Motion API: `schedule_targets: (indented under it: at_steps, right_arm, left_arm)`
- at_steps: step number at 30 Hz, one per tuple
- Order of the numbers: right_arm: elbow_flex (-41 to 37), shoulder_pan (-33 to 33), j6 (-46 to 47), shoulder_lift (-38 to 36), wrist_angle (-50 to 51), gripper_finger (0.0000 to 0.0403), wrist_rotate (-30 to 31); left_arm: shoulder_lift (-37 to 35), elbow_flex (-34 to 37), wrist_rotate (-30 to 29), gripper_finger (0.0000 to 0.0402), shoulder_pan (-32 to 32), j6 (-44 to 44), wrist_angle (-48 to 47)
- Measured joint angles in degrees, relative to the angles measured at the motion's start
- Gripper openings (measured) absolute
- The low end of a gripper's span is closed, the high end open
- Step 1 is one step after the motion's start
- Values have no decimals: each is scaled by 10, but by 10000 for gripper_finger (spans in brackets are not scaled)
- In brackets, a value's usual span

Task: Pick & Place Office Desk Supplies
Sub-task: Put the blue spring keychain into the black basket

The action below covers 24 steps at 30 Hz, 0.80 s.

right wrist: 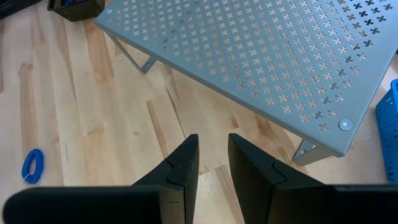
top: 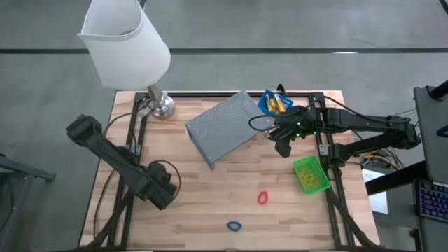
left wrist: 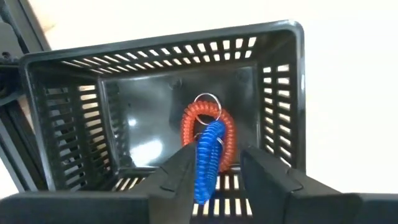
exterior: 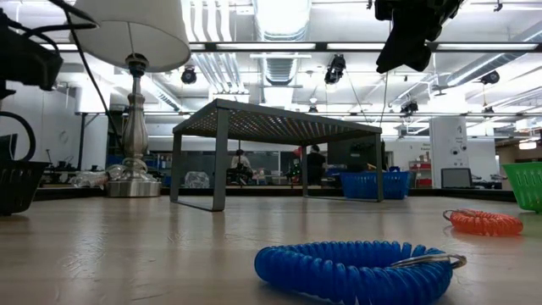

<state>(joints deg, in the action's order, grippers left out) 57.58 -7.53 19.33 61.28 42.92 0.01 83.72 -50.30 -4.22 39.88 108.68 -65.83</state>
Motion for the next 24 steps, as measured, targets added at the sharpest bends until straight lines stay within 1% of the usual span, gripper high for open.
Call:
schedule_targets:
  at_steps: [6, 17, 19, 22, 24]
  right_arm:
    - [0, 0, 0, 0, 0, 84, 0]
    - [0, 0, 0, 0, 0, 84, 0]
    - [0, 0, 0, 0, 0, 84, 0]
    - [0, 0, 0, 0, 0, 84, 0]
    - [0, 0, 0, 0, 0, 84, 0]
  left_arm:
    - [-19, 0, -7, 140, 0, 8, -13]
    - [-20, 0, -17, 142, 0, 9, -7]
    - [-20, -4, -39, 142, 0, -3, 6]
    - [-20, -20, -111, 142, 4, -26, 41]
    - [-20, -34, -159, 142, 5, -43, 48]
